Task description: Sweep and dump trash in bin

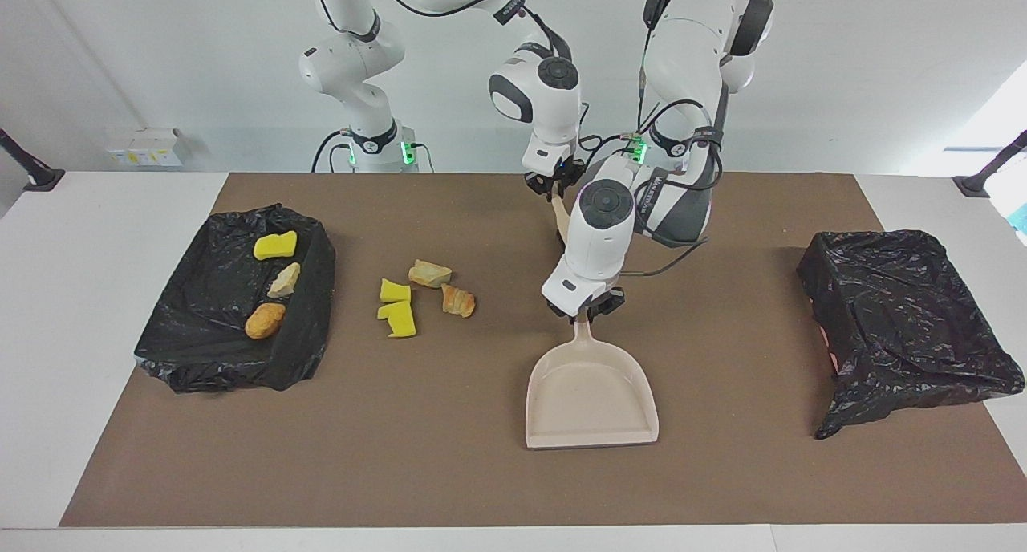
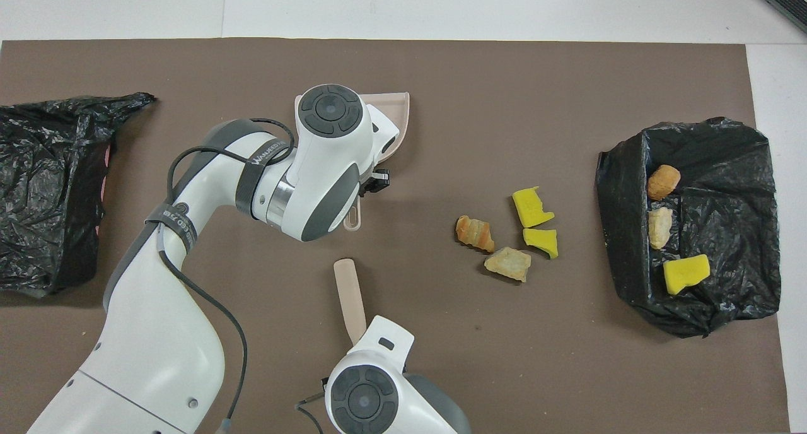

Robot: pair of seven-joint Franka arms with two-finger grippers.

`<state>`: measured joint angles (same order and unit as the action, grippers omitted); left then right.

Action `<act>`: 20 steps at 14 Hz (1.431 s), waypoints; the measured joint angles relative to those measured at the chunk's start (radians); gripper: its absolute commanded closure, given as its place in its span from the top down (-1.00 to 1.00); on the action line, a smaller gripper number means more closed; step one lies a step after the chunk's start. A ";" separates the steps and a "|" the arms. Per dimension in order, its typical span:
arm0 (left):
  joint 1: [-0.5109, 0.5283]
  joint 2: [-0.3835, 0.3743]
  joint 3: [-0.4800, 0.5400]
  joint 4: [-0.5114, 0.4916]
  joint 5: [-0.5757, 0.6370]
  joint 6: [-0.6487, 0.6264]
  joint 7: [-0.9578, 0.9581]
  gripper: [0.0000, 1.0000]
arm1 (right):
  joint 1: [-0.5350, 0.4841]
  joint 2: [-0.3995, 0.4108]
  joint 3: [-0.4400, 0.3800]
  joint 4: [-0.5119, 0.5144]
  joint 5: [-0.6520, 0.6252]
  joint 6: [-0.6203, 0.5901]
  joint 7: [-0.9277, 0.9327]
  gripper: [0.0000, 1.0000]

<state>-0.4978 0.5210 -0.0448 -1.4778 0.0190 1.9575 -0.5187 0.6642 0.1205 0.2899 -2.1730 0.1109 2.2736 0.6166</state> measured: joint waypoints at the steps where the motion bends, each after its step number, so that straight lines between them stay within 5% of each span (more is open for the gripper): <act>1: 0.013 -0.012 0.001 0.003 0.001 0.000 0.011 -1.00 | 0.000 0.000 0.000 0.002 -0.005 -0.007 0.000 -1.00; 6: 0.113 -0.094 0.006 0.007 0.003 -0.055 0.218 -1.00 | -0.050 -0.039 -0.012 0.076 -0.017 -0.217 -0.038 -1.00; 12: 0.227 -0.161 0.008 0.008 0.028 -0.229 0.721 -1.00 | -0.257 -0.232 -0.018 0.087 -0.025 -0.508 -0.125 -1.00; 20: 0.244 -0.178 0.004 -0.032 0.114 -0.261 1.440 -1.00 | -0.605 -0.248 -0.025 0.003 -0.199 -0.489 -0.277 -1.00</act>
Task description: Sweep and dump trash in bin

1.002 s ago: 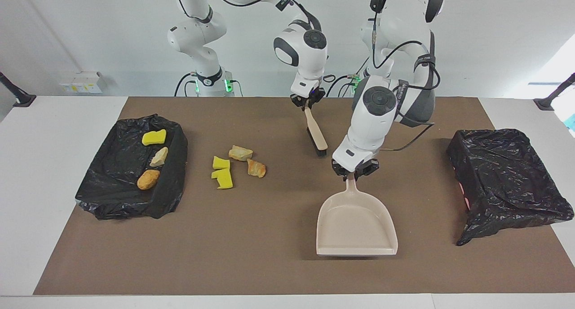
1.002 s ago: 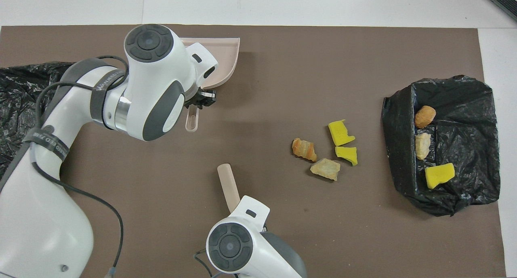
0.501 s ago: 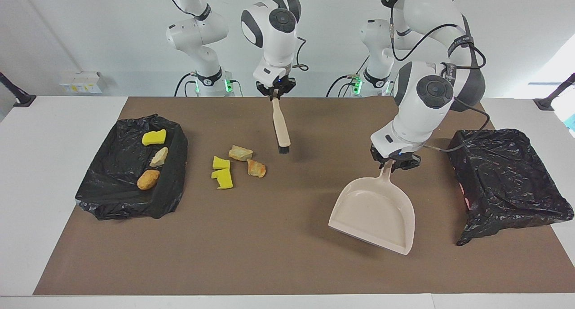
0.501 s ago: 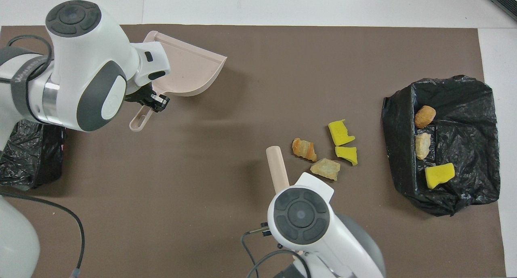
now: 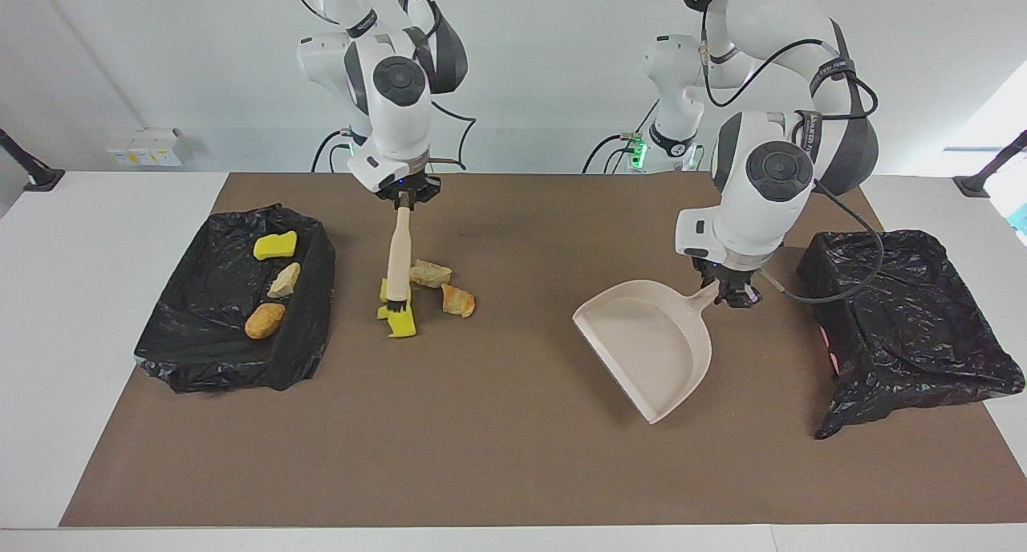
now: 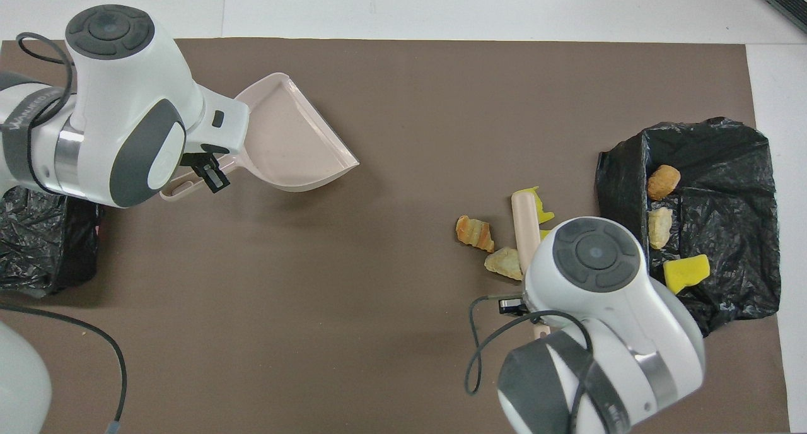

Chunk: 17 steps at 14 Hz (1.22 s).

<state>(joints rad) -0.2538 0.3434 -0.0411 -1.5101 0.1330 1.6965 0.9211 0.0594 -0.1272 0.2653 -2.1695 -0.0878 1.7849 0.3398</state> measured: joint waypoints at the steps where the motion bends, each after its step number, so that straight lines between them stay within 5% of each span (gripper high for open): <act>1: -0.004 -0.001 -0.008 -0.006 0.000 0.021 0.085 -1.00 | -0.037 0.000 0.000 -0.014 -0.030 0.019 -0.033 -1.00; 8: -0.171 -0.063 -0.026 -0.279 0.048 0.240 0.134 -1.00 | -0.087 0.050 0.015 -0.121 -0.051 0.169 -0.056 -1.00; 12: -0.214 -0.139 -0.026 -0.422 0.051 0.336 0.023 -1.00 | 0.005 0.078 0.019 -0.131 -0.030 0.181 0.016 -1.00; 17: -0.270 -0.210 -0.028 -0.526 0.051 0.370 -0.082 -1.00 | 0.140 0.107 0.025 -0.132 0.148 0.259 0.060 -1.00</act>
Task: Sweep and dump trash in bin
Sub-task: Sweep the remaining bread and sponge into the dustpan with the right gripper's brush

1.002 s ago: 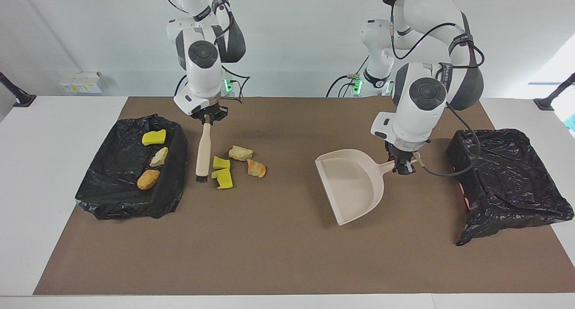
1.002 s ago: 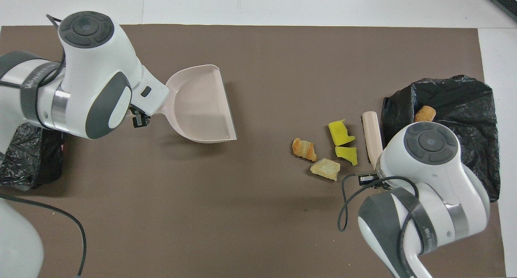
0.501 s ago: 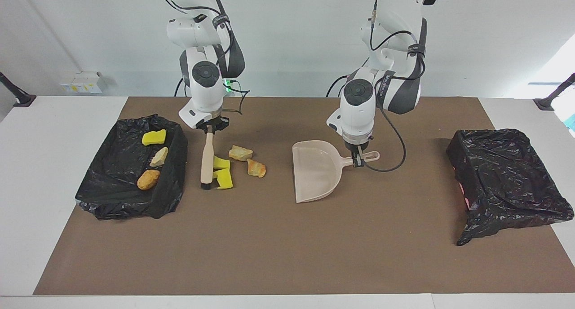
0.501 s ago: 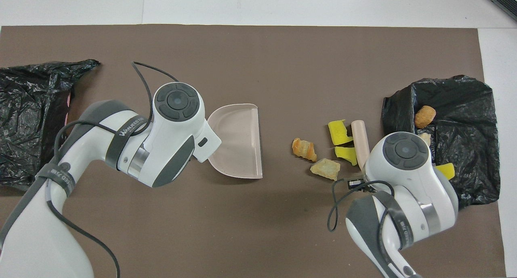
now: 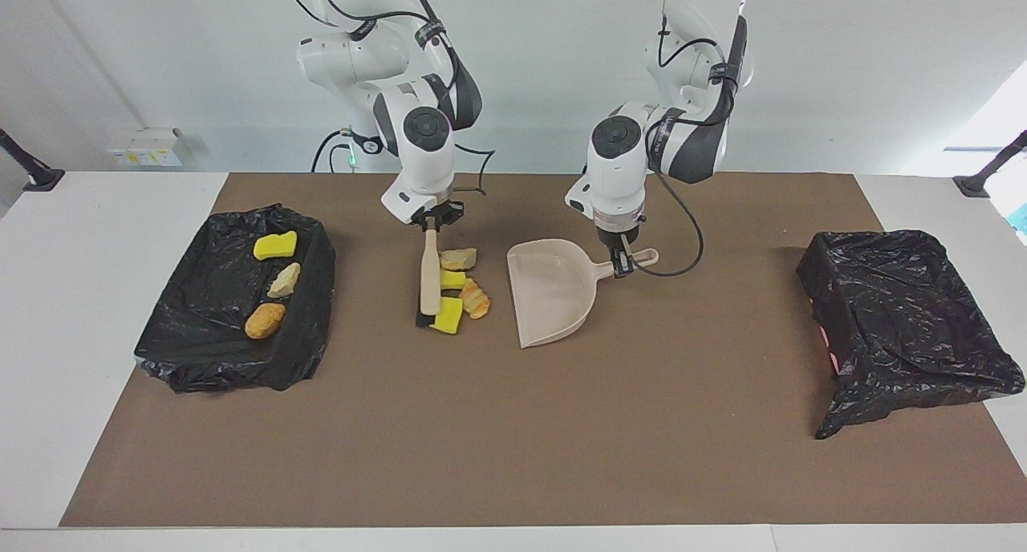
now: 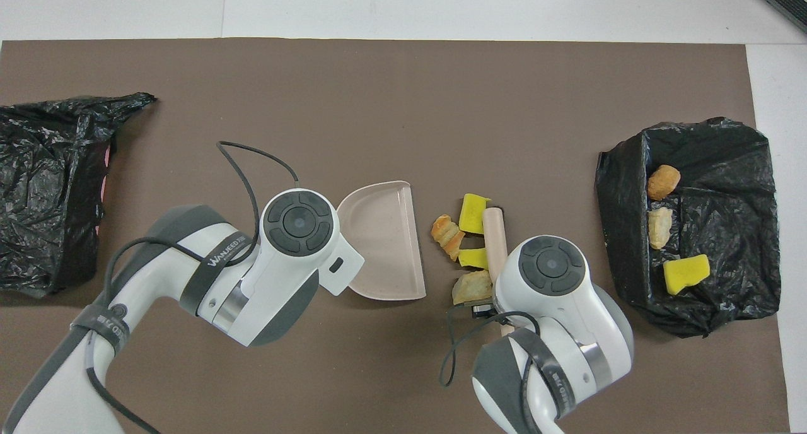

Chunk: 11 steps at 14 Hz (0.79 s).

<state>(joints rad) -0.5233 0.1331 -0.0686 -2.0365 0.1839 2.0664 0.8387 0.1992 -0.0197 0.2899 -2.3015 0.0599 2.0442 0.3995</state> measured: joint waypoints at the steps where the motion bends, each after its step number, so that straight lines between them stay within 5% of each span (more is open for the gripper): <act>1: -0.010 -0.012 0.000 -0.019 0.000 0.008 -0.019 -1.00 | 0.028 0.016 0.000 0.000 0.036 0.037 0.001 -1.00; 7: -0.052 -0.042 0.001 -0.098 0.002 0.088 -0.081 -1.00 | 0.148 0.099 0.001 0.110 0.282 0.141 0.047 -1.00; 11: -0.045 -0.040 0.005 -0.104 0.002 0.128 -0.084 -1.00 | 0.150 0.092 -0.013 0.221 0.283 0.006 0.099 -1.00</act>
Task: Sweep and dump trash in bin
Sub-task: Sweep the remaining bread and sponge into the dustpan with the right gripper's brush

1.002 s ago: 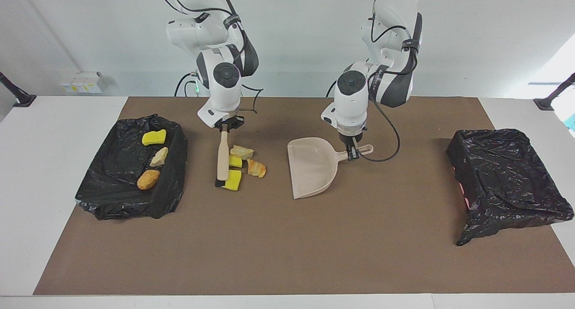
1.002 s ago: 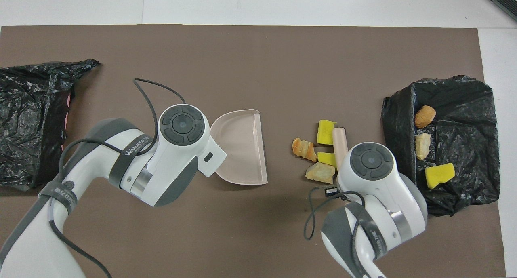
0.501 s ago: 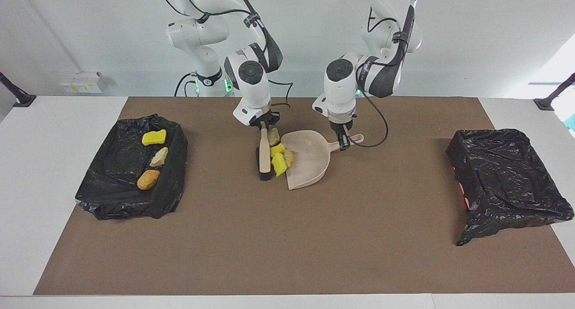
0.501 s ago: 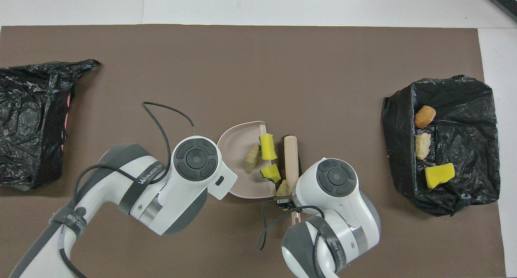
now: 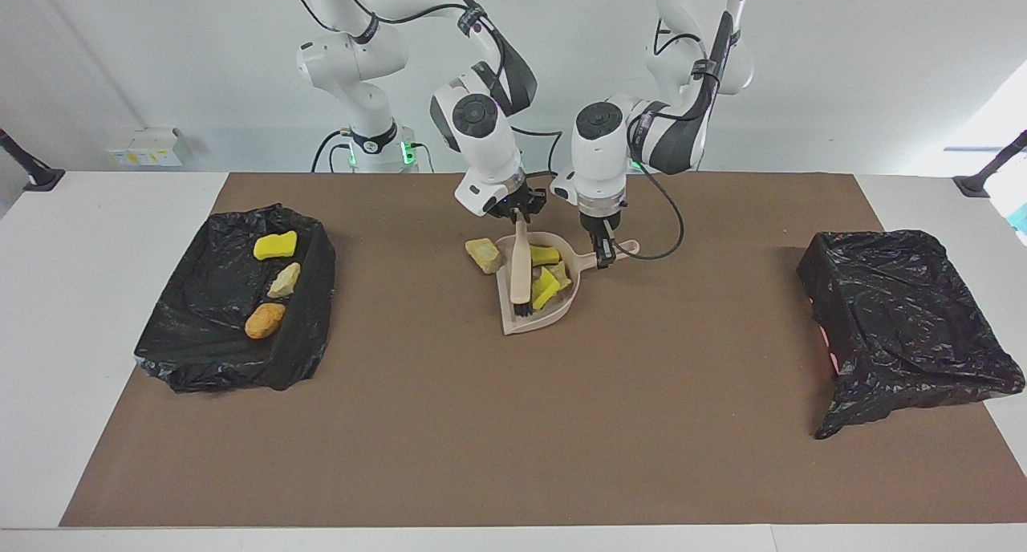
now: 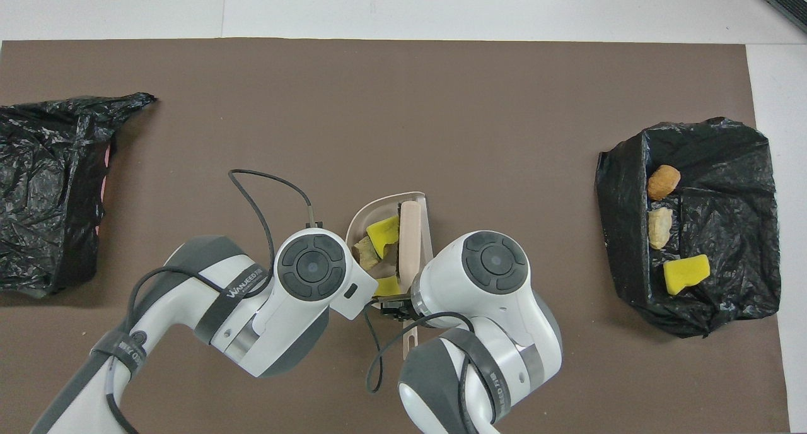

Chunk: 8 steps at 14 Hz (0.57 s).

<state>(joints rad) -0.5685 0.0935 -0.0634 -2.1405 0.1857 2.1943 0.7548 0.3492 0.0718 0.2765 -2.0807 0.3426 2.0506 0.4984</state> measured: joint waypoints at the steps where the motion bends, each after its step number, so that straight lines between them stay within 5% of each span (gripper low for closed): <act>1: 0.003 0.002 0.003 0.000 0.000 0.007 0.000 -1.00 | -0.022 -0.025 -0.004 0.014 -0.008 -0.053 0.005 -1.00; 5: 0.023 0.006 0.008 0.000 0.000 0.011 0.022 -1.00 | -0.097 -0.178 -0.011 -0.015 -0.118 -0.305 0.033 -1.00; 8: 0.033 0.006 0.010 0.001 0.001 0.001 0.108 -1.00 | -0.088 -0.261 0.004 -0.172 -0.133 -0.320 0.005 -1.00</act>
<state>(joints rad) -0.5358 0.0999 -0.0537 -2.1398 0.1865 2.1953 0.8629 0.2617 -0.1889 0.2804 -2.2532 0.2092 1.7307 0.5033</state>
